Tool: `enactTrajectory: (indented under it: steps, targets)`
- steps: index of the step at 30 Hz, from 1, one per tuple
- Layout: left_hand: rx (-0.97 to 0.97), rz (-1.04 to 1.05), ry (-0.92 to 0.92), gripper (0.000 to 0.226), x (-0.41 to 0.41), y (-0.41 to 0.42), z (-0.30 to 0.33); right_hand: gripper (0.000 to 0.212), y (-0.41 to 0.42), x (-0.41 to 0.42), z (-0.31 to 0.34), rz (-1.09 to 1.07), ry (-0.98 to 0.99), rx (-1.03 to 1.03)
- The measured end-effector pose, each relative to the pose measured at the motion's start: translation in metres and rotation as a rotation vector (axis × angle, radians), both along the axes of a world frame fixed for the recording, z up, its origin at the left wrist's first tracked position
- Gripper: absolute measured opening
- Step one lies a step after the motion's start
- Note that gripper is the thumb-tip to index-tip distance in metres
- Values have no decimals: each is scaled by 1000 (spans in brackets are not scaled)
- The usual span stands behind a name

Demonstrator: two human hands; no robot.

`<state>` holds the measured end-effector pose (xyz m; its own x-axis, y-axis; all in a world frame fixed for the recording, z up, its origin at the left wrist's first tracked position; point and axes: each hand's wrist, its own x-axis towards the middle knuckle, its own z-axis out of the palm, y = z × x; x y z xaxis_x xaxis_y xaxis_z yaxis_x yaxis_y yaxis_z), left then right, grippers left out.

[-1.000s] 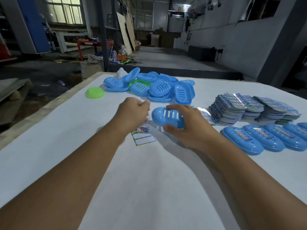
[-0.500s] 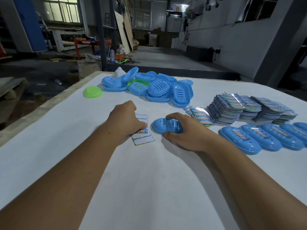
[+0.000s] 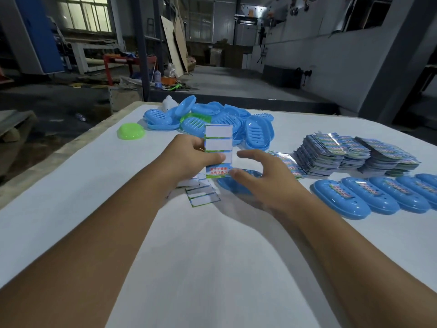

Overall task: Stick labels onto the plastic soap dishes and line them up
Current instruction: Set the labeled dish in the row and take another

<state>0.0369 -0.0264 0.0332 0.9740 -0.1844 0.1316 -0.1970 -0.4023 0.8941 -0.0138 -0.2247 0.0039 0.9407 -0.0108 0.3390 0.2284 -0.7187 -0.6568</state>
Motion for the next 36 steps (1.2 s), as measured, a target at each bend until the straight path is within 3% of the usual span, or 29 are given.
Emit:
enactTrajectory:
  steps: [3, 5, 11, 21, 36]
  targets:
    - [-84, -65, 15, 13, -3, -4, 1, 24, 4, -1, 5, 65, 36, 295]
    - [-114, -76, 17, 13, -5, -6, 2, 15, 5, -2, 6, 94, 31, 345]
    - [-81, 28, 17, 19, -7, -6, 6, 15, 2, 0, 10, 35, -14, 495]
    - [-39, 37, 6, 35, -11, -7, 7, 15, 0, -1, 12, 35, 2, 526]
    - [-44, 10, -4, 34, -15, -8, 8, 20, -2, 2, 7, -29, 3, 488]
